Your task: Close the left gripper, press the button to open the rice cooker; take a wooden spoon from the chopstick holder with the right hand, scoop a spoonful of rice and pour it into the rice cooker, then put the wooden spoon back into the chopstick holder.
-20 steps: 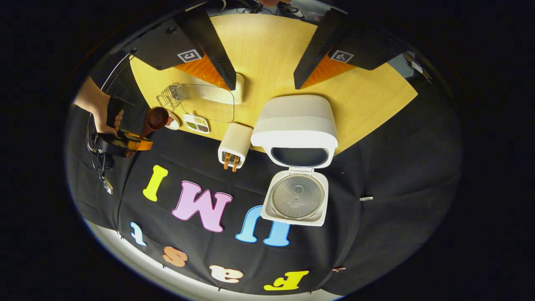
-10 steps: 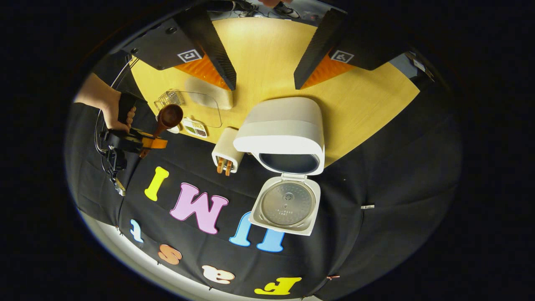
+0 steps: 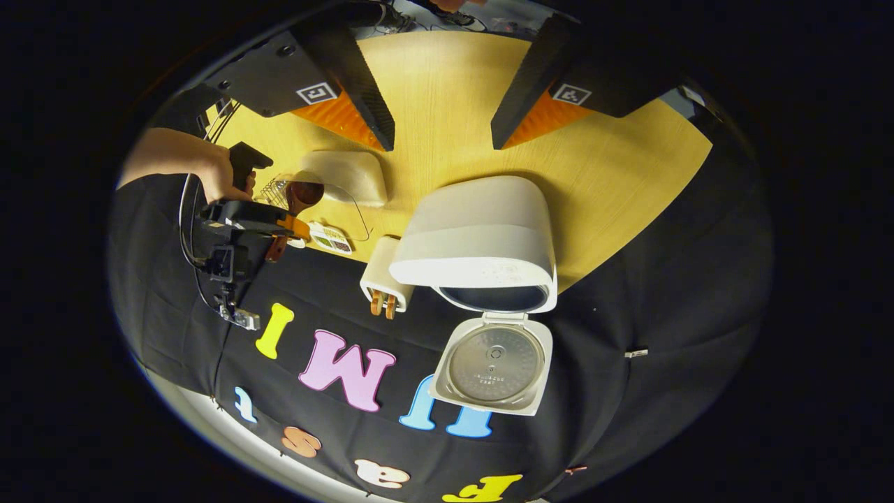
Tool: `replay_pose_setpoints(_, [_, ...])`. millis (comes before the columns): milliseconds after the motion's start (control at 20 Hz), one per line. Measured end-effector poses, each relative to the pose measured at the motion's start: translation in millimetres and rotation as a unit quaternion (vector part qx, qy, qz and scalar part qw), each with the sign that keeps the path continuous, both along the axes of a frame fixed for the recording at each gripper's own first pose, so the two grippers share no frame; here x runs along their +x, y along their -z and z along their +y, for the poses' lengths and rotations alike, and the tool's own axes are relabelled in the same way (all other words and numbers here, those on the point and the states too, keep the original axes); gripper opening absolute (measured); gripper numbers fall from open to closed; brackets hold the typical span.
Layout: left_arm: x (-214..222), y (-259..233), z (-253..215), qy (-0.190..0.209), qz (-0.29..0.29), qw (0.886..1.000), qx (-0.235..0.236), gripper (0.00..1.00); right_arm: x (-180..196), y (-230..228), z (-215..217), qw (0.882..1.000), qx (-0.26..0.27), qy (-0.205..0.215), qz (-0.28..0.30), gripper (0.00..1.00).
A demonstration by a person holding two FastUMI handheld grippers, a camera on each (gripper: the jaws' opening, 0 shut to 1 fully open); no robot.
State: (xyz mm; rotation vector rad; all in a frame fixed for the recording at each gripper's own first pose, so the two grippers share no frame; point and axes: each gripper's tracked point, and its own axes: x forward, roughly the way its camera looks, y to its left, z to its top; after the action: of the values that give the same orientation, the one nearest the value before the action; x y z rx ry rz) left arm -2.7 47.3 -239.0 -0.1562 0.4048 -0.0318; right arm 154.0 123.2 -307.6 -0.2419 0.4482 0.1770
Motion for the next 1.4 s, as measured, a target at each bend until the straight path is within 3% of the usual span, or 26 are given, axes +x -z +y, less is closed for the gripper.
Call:
replay_pose_setpoints(300, [-16,10,9,-0.017,0.013,1.0,-0.021,0.96,-15,12,32,0.996,0.072,0.031,0.044,0.17])
replay_pose_setpoints(550, [-19,9,20,-0.035,0.014,0.999,-0.023,0.96,-16,15,37,0.983,0.141,0.084,0.081,0.17])
replay_pose_setpoints(850, [-17,11,23,-0.044,0.015,0.998,-0.032,0.96,-10,15,35,0.95,0.247,0.136,0.137,0.17])
replay_pose_setpoints(1100, [-10,6,17,-0.052,0.018,0.997,-0.061,0.96,-13,15,38,0.935,0.279,0.145,0.163,0.17])
replay_pose_setpoints(1150, [-9,5,16,-0.053,0.016,0.997,-0.062,0.96,-13,14,37,0.928,0.294,0.153,0.169,0.13])
replay_pose_setpoints(1400, [-5,-4,16,-0.047,0.018,0.997,-0.063,0.96,-15,2,20,0.882,0.384,0.201,0.187,0.17])
